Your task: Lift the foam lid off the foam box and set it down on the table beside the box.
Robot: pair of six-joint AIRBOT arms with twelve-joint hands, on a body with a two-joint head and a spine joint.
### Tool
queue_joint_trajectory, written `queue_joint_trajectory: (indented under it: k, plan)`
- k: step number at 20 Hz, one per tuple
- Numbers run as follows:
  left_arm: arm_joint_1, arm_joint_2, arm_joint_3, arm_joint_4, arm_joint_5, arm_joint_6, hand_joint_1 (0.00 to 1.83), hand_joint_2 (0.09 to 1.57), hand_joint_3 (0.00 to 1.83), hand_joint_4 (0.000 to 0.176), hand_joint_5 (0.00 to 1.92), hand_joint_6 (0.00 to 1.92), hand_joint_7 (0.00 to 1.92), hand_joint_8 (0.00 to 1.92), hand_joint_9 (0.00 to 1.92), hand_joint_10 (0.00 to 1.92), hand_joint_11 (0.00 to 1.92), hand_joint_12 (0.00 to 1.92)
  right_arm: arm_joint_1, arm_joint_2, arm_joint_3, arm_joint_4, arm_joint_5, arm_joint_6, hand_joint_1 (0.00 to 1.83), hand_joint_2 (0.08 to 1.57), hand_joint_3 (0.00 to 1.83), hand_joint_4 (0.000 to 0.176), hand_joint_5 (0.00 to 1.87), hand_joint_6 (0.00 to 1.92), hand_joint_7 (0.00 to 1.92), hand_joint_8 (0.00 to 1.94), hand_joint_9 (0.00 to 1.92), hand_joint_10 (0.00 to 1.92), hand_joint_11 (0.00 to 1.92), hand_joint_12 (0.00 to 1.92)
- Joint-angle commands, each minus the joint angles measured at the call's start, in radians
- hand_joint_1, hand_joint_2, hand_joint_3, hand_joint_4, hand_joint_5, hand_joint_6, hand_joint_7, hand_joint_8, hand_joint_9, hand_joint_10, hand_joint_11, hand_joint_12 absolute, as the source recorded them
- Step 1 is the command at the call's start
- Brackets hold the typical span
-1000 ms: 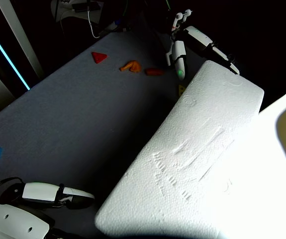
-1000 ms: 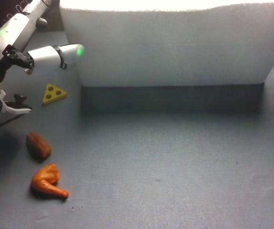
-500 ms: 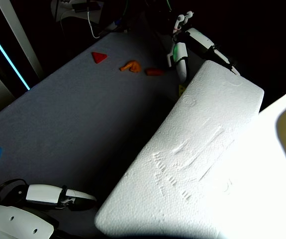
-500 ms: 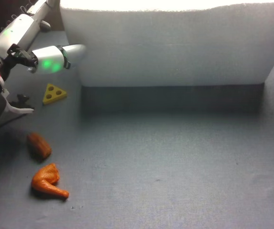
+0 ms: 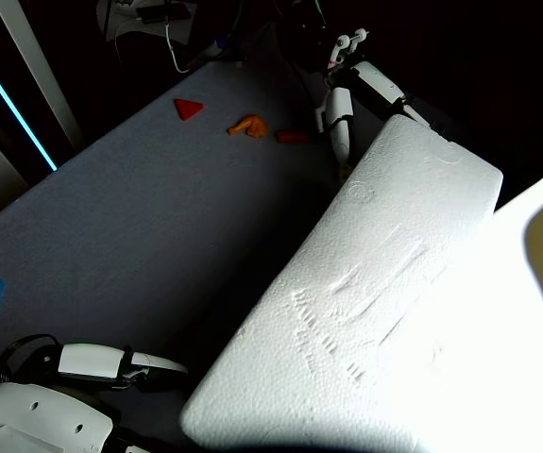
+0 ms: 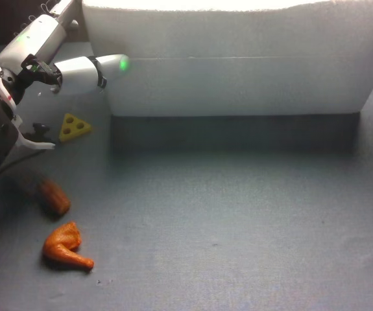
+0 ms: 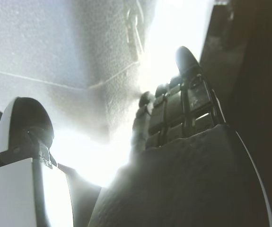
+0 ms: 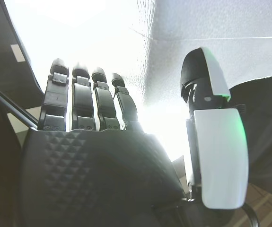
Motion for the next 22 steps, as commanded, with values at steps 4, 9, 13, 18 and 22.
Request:
queue_joint_trajectory:
  k: [4,9,13,18,22]
  plan:
    - [-0.016,-0.004,0.008,0.024,-0.12,-0.014,0.63,1.1,0.0,0.031,0.0,0.0,0.0,0.0,0.01,0.0,0.0,0.69,0.02,0.004,0.011,-0.033,0.114,0.019,0.67,1.2,0.0,0.0,0.0,0.0,0.07,0.01,0.02,0.23,0.0,0.42]
    - [-0.005,-0.001,0.001,0.024,-0.14,-0.022,0.55,1.16,0.0,0.022,0.0,0.0,0.0,0.0,0.05,0.01,0.0,0.66,0.022,0.004,0.007,-0.044,0.124,0.03,0.59,1.24,0.0,0.0,0.1,0.08,0.18,0.02,0.0,0.47,0.0,0.81]
    - [0.002,0.004,-0.01,0.022,-0.159,-0.021,0.53,1.18,0.0,0.018,0.02,0.0,0.03,0.01,0.11,0.03,0.0,0.89,0.022,0.005,0.001,-0.047,0.136,0.04,0.57,1.28,0.0,0.0,0.01,0.79,0.24,0.04,0.0,0.63,0.0,1.18]
    - [0.002,0.009,-0.018,0.022,-0.172,-0.017,0.45,1.22,0.0,0.008,0.12,0.03,0.1,0.01,0.14,0.03,0.0,1.01,0.022,0.005,0.0,-0.047,0.14,0.044,0.56,1.31,0.0,0.0,0.0,1.29,0.19,0.63,0.0,1.1,0.0,1.73]
    - [0.007,0.015,-0.029,0.024,-0.191,-0.017,0.46,1.2,0.0,0.011,0.15,0.03,0.11,0.01,0.14,0.03,0.0,0.98,0.022,0.008,-0.011,-0.056,0.154,0.048,0.63,1.32,0.0,0.0,0.0,1.39,0.03,1.1,0.0,1.38,0.0,1.92]
